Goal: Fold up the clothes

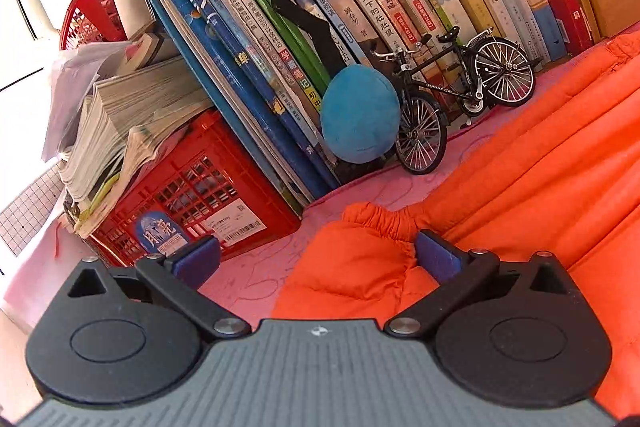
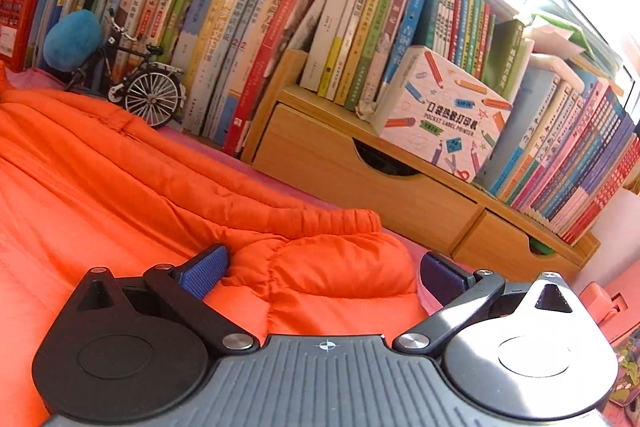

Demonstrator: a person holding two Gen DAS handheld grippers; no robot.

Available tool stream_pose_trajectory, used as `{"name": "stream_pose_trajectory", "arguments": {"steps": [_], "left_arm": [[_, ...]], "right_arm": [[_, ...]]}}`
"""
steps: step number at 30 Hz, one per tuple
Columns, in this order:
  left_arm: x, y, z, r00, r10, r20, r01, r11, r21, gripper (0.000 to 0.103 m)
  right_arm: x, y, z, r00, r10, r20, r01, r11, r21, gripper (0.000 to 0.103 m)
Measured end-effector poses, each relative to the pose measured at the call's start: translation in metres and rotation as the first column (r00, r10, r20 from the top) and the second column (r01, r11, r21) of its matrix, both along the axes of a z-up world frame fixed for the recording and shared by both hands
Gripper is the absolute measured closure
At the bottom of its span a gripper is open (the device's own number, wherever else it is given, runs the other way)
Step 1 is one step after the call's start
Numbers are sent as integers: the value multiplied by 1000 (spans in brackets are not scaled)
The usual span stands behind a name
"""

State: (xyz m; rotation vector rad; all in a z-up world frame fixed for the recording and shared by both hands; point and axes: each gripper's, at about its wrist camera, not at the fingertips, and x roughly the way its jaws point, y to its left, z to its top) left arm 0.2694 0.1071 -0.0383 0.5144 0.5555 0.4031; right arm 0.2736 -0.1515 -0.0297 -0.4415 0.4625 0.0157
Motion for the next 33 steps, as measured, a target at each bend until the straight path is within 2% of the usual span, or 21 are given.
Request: {"name": "stream_pose_trajectory", "arguments": {"steps": [6, 9, 23, 33], "left_arm": [[1, 8, 2, 999, -14, -36, 11, 997, -71, 0], [4, 13, 3, 999, -21, -50, 16, 994, -105, 0], [10, 19, 5, 998, -30, -60, 20, 986, -163, 0], [15, 31, 7, 996, -41, -78, 19, 965, -261, 0]], "right_arm": [[4, -19, -5, 998, -60, -9, 60, 997, -40, 1], [7, -33, -6, 997, -78, -28, 78, 997, -16, 1], [7, -43, -9, 996, -71, -58, 72, 997, 17, 1], [8, -45, -8, 995, -66, -71, 69, 997, 32, 1]]}}
